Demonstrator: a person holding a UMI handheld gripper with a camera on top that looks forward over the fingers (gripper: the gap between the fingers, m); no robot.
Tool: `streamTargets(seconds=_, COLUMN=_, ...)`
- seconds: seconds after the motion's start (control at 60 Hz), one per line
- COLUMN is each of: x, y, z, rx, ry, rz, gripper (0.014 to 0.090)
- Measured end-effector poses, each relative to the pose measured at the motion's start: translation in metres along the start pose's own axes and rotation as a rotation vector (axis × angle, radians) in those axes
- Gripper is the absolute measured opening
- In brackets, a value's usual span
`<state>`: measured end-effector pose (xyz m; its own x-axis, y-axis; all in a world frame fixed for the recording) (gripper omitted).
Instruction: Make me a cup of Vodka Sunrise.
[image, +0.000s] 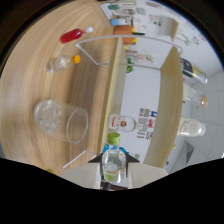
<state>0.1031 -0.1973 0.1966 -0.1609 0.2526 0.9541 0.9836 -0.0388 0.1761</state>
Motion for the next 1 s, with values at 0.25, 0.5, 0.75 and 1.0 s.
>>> streamTargets(seconds=0.25, x=0.047, y=0.008, z=-0.025, rx=0.147, ry=0.028, rz=0.931, gripper=0.0356)
streamTargets(seconds=0.5, x=-0.036, y=0.032, z=0.003, rx=0.086, ry=-0.107, rz=1.614, gripper=0.0354)
streamTargets(seconds=0.75, x=-0.128, y=0.028, z=0.043, rx=-0.041, ry=-0.249, rz=1.737, gripper=0.0355)
streamTargets(seconds=1.0, x=-0.152, y=0.012, z=0.053, rx=-0.060, ry=-0.339, rz=1.721, gripper=0.0353)
